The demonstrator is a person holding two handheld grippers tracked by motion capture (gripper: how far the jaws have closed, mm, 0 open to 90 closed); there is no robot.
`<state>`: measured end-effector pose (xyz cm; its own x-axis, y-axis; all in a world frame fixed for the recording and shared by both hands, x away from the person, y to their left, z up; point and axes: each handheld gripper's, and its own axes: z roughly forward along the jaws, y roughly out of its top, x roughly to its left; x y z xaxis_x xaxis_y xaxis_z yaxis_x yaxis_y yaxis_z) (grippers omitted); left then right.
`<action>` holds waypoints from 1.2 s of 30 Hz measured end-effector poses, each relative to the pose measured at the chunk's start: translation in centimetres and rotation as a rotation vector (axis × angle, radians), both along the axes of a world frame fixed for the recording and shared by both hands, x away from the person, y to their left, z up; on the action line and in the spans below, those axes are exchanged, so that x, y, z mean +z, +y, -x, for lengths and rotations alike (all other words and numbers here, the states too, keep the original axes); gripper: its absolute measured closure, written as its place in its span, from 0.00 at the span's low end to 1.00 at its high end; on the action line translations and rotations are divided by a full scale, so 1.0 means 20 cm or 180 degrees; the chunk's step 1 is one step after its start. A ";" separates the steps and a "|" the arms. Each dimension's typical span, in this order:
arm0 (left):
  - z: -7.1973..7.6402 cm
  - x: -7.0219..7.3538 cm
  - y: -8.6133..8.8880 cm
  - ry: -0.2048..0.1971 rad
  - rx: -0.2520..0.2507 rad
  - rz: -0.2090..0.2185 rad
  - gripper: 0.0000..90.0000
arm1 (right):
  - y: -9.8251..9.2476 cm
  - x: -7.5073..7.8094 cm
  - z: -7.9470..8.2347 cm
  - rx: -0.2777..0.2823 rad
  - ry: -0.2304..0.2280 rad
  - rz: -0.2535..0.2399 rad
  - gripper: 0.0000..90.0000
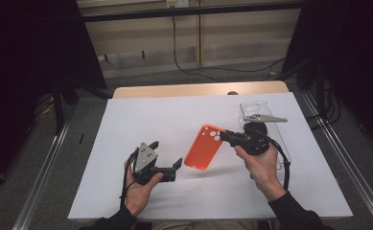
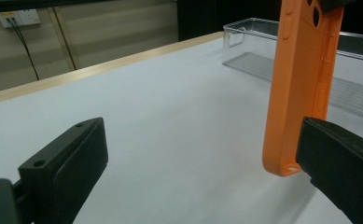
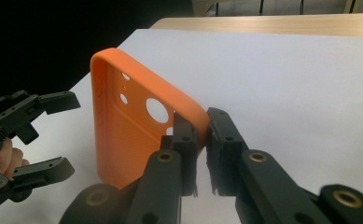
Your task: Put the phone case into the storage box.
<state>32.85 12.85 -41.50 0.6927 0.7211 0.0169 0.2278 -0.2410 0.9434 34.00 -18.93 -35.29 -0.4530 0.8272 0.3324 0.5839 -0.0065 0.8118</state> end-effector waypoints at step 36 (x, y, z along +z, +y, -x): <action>0.03 0.00 0.22 -0.0109 0.0284 0.0224 0.03 | -0.15 0.06 0.01 -0.0168 -0.0200 -0.0024 0.92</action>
